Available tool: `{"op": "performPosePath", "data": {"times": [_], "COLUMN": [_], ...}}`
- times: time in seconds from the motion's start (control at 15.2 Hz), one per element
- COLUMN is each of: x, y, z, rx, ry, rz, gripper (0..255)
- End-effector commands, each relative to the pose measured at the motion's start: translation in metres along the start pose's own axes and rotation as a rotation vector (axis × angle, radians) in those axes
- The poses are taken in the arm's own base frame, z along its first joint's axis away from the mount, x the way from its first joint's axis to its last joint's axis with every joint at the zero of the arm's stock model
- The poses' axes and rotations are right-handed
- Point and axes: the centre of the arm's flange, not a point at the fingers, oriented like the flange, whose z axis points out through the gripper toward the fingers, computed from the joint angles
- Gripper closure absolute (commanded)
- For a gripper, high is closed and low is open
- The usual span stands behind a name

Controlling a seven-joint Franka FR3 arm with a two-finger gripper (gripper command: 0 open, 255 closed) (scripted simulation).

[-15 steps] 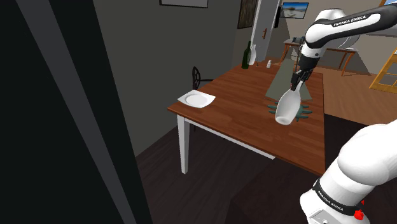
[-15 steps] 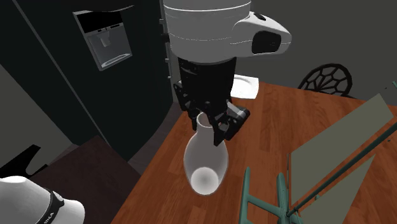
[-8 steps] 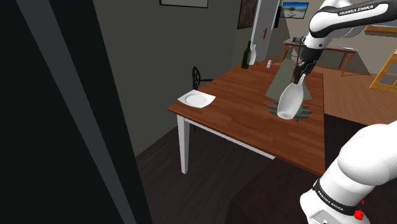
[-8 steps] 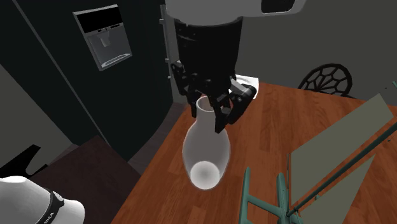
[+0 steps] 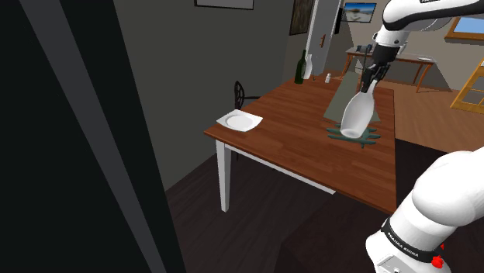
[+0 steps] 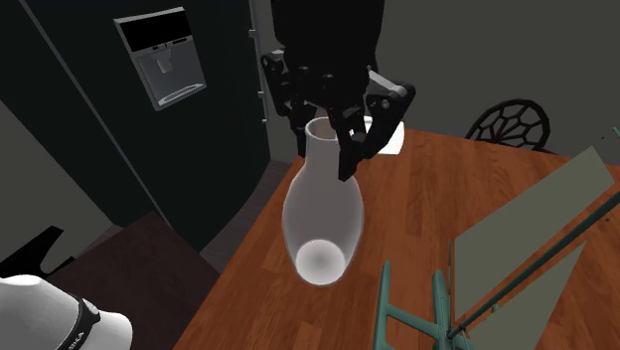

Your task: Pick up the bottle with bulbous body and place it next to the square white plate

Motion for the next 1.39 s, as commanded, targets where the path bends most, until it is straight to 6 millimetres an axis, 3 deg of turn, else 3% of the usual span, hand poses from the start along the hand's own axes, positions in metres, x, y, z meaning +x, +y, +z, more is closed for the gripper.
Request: {"op": "performPosePath", "data": {"times": [0.0,1.32], "x": [0.001,0.007], "y": [0.0,0.001], "z": [-0.011,-0.117], "rx": [0.0,0.0], "ry": [0.0,0.0], "rz": [0.0,0.0], "gripper": [255,255]}}
